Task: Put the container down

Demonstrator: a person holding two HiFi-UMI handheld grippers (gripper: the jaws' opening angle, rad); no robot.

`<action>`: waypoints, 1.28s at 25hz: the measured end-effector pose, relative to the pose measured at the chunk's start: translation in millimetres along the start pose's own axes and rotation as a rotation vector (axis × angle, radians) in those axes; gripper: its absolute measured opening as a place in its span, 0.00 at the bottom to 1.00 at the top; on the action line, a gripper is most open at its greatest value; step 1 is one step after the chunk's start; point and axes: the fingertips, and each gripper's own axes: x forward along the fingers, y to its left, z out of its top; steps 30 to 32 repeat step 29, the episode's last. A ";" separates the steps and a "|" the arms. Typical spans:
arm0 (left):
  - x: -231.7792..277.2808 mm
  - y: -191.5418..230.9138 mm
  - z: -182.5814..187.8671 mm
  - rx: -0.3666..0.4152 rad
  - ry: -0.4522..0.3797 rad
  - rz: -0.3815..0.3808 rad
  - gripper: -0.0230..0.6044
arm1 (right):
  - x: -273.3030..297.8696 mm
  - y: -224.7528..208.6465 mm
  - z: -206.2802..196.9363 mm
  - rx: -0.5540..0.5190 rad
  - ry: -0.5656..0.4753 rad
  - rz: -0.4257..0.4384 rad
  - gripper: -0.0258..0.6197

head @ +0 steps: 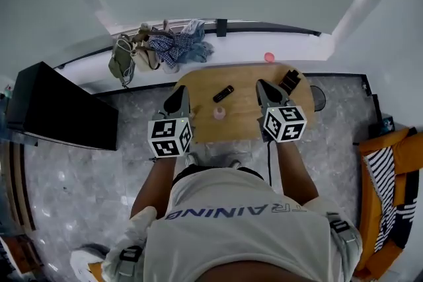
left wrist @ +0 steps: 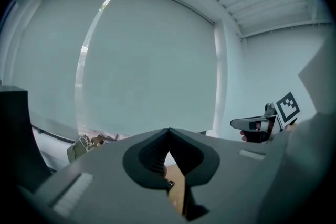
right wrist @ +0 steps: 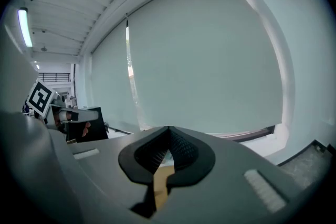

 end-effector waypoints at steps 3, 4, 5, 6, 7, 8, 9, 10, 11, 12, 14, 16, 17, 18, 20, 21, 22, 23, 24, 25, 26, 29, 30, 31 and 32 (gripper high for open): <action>-1.8 -9.7 22.6 0.020 -0.026 -0.029 0.04 | -7.7 6.3 29.2 -0.024 -0.048 0.000 0.06; -1.7 -13.2 27.3 0.025 -0.034 -0.035 0.04 | -11.0 7.2 35.1 -0.037 -0.059 -0.002 0.06; -1.3 -16.0 31.0 0.030 -0.041 -0.039 0.04 | -14.0 7.6 39.8 -0.052 -0.068 -0.006 0.06; -0.9 -17.9 33.9 0.034 -0.047 -0.042 0.04 | -16.3 8.2 43.6 -0.065 -0.076 -0.010 0.06; -0.5 -19.1 36.0 0.037 -0.052 -0.045 0.04 | -17.7 9.2 46.4 -0.074 -0.083 -0.012 0.06; -0.3 -19.5 37.4 0.038 -0.055 -0.047 0.04 | -18.2 10.6 48.2 -0.079 -0.087 -0.011 0.06; 0.1 -19.2 38.3 0.038 -0.057 -0.049 0.04 | -17.8 12.1 49.2 -0.083 -0.088 -0.010 0.06; 1.2 -18.7 38.8 0.037 -0.058 -0.052 0.04 | -16.7 13.4 49.8 -0.087 -0.087 -0.008 0.06; 2.9 -18.0 39.0 0.037 -0.056 -0.057 0.04 | -15.0 14.0 50.2 -0.090 -0.087 -0.007 0.06; 5.0 -17.3 39.1 0.037 -0.054 -0.062 0.04 | -13.1 14.0 50.6 -0.091 -0.087 -0.007 0.06; 8.1 -16.1 39.3 0.040 -0.049 -0.071 0.04 | -10.1 13.2 50.5 -0.089 -0.087 -0.008 0.06; 9.9 -15.0 40.0 0.045 -0.046 -0.075 0.04 | -8.4 12.0 49.5 -0.086 -0.087 -0.009 0.06; 10.7 -14.7 40.5 0.047 -0.046 -0.077 0.04 | -7.7 11.4 48.6 -0.084 -0.086 -0.010 0.06; 11.2 -14.4 40.7 0.048 -0.047 -0.078 0.04 | -7.2 11.0 47.1 -0.082 -0.084 -0.011 0.06; 11.6 -13.3 40.2 0.049 -0.050 -0.079 0.04 | -5.8 11.3 42.4 -0.078 -0.077 -0.011 0.06; 11.9 -12.8 39.8 0.048 -0.050 -0.080 0.04 | -5.0 11.7 40.2 -0.076 -0.074 -0.010 0.06; 12.6 -12.6 39.6 0.047 -0.049 -0.081 0.04 | -4.3 12.2 38.9 -0.075 -0.072 -0.008 0.06; 13.7 -12.9 39.5 0.046 -0.048 -0.084 0.04 | -3.6 12.5 38.4 -0.074 -0.072 -0.006 0.06; 15.2 -13.4 39.5 0.046 -0.047 -0.087 0.04 | -2.7 12.5 38.3 -0.074 -0.072 -0.005 0.06; 17.0 -14.0 39.4 0.047 -0.045 -0.090 0.04 | -1.6 12.0 38.3 -0.075 -0.071 -0.003 0.06; 18.9 -14.5 39.3 0.048 -0.045 -0.092 0.04 | -0.2 11.1 38.3 -0.077 -0.069 -0.002 0.06; 24.5 -15.9 39.7 0.053 -0.043 -0.098 0.04 | 4.2 7.4 38.9 -0.078 -0.067 -0.001 0.06; 24.5 -15.9 39.7 0.053 -0.043 -0.098 0.04 | 4.2 7.4 38.9 -0.078 -0.067 -0.001 0.06; 24.5 -15.9 39.7 0.053 -0.043 -0.098 0.04 | 4.2 7.4 38.9 -0.078 -0.067 -0.001 0.06; 24.5 -15.9 39.7 0.053 -0.043 -0.098 0.04 | 4.2 7.4 38.9 -0.078 -0.067 -0.001 0.06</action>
